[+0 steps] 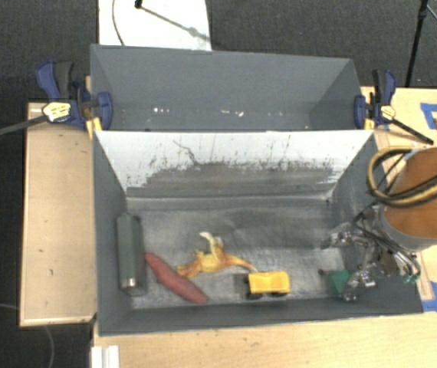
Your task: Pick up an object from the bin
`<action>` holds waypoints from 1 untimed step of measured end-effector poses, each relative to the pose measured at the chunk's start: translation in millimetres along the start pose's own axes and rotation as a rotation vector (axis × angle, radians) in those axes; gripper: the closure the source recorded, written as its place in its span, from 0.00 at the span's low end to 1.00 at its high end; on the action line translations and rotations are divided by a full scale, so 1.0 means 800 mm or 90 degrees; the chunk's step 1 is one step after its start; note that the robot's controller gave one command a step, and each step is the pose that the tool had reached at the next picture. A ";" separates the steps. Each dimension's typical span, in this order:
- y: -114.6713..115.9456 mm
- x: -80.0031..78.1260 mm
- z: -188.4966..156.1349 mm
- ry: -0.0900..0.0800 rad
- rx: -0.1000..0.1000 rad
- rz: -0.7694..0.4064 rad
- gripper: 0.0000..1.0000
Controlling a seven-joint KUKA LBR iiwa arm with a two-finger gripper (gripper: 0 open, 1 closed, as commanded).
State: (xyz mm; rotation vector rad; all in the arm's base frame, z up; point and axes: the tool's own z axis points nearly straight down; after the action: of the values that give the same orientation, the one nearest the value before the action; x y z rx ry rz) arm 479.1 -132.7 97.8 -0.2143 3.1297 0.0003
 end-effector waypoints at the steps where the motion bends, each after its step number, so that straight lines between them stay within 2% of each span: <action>1: -0.014 -0.003 0.001 -0.001 0.001 -0.125 1.00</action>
Offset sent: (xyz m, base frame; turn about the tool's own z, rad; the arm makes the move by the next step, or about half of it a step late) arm 0.0000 0.0000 0.0000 0.0000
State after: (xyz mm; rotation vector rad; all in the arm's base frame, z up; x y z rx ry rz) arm 483.2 -143.1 96.8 -0.5190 3.0926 -0.0021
